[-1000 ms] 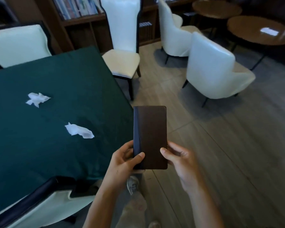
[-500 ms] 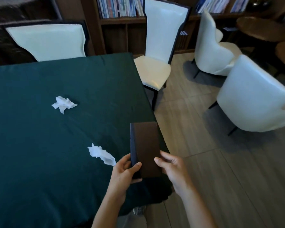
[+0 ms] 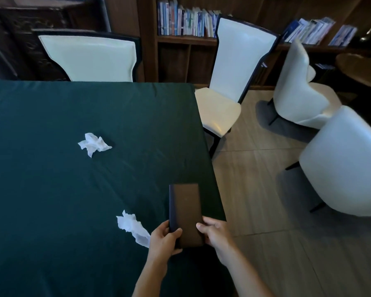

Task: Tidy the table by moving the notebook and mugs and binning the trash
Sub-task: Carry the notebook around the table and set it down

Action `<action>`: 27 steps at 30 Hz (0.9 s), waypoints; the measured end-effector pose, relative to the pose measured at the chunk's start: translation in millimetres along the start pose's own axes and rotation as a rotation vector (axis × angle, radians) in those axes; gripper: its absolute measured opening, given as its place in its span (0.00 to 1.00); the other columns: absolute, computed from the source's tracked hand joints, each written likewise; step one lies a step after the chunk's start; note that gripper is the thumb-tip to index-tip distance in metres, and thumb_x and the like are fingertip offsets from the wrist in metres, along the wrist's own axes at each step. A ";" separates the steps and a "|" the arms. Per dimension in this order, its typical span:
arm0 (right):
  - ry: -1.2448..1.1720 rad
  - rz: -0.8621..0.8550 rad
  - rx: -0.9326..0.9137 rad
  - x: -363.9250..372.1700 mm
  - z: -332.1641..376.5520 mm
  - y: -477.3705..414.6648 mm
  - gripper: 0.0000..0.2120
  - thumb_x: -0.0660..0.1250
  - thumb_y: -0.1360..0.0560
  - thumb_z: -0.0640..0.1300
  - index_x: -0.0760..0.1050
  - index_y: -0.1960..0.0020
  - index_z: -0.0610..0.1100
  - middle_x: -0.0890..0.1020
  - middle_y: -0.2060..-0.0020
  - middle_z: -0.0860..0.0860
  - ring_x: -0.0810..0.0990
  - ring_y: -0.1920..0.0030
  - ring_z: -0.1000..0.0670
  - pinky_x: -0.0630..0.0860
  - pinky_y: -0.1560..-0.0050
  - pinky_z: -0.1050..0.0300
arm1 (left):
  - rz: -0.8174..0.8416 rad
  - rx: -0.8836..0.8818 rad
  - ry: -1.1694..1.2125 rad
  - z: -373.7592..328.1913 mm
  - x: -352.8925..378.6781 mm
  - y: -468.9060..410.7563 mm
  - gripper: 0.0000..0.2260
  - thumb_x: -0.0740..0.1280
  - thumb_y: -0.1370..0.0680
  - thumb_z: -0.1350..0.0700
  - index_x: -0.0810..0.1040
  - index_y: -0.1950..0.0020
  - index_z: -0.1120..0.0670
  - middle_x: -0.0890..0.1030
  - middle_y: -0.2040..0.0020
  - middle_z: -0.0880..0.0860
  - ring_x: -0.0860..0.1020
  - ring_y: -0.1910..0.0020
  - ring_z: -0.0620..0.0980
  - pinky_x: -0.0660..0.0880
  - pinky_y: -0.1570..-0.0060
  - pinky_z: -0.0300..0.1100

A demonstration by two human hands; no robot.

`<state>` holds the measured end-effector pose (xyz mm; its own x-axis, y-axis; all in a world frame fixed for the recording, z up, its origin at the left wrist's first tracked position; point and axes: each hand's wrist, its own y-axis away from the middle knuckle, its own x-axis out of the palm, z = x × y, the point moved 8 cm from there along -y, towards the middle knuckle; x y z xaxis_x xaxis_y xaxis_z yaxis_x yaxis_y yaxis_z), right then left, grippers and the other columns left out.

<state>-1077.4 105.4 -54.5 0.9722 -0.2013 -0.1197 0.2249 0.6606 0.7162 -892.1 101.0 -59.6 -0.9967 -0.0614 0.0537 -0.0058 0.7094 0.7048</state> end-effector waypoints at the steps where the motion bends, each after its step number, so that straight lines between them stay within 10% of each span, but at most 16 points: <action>1: 0.000 0.001 0.007 0.7 0.8 -6.5 0.14 0.71 0.21 0.38 0.82 0.38 0.52 0.86 0.53 0.59 0.84 0.50 0.54 0.82 0.57 0.61 | -0.012 -0.007 -0.015 0.0 -0.1 -5.7 0.20 0.70 0.19 0.62 0.75 0.27 0.54 0.86 0.46 0.48 0.84 0.49 0.48 0.84 0.63 0.44; 7: 0.085 0.010 0.060 4.6 5.2 -37.4 0.22 0.70 0.21 0.38 0.75 0.28 0.44 0.83 0.38 0.49 0.80 0.39 0.46 0.78 0.34 0.47 | -0.119 -0.034 -0.093 0.5 -2.0 -30.4 0.21 0.72 0.20 0.61 0.75 0.27 0.55 0.86 0.45 0.49 0.84 0.48 0.49 0.83 0.65 0.43; 11: 0.112 0.030 0.109 7.1 2.0 -56.2 0.22 0.70 0.20 0.38 0.75 0.27 0.43 0.82 0.35 0.44 0.80 0.38 0.43 0.80 0.36 0.45 | -0.187 -0.064 -0.147 1.2 -2.3 -39.4 0.23 0.74 0.22 0.60 0.75 0.27 0.56 0.86 0.45 0.50 0.85 0.48 0.51 0.83 0.65 0.43; 18: 0.203 -0.069 0.076 7.1 9.8 -64.0 0.19 0.74 0.23 0.41 0.79 0.32 0.46 0.78 0.59 0.61 0.75 0.57 0.60 0.75 0.47 0.58 | -0.313 -0.052 -0.347 -11.0 -8.3 -46.5 0.26 0.76 0.24 0.55 0.76 0.27 0.52 0.85 0.41 0.52 0.85 0.52 0.49 0.86 0.63 0.47; 22: 0.353 -0.162 0.028 1.0 22.3 -57.1 0.21 0.77 0.25 0.45 0.81 0.33 0.47 0.85 0.46 0.53 0.76 0.52 0.57 0.72 0.44 0.60 | -0.342 0.006 -0.465 -21.9 -6.7 -44.2 0.23 0.78 0.27 0.53 0.82 0.33 0.53 0.81 0.56 0.41 0.83 0.56 0.46 0.85 0.53 0.52; 27: 0.557 -0.159 -0.035 2.3 44.6 -46.7 0.19 0.76 0.24 0.48 0.81 0.34 0.49 0.85 0.47 0.54 0.81 0.47 0.55 0.74 0.39 0.63 | -0.308 -0.026 -0.705 -30.5 -8.9 -45.8 0.27 0.75 0.27 0.45 0.78 0.28 0.48 0.84 0.44 0.47 0.81 0.42 0.47 0.75 0.38 0.39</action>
<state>-1088.6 41.9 -57.5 0.8119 0.1046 -0.5743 0.3639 0.6786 0.6380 -880.5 47.7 -70.7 -0.7665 0.2144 -0.6054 -0.2986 0.7156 0.6315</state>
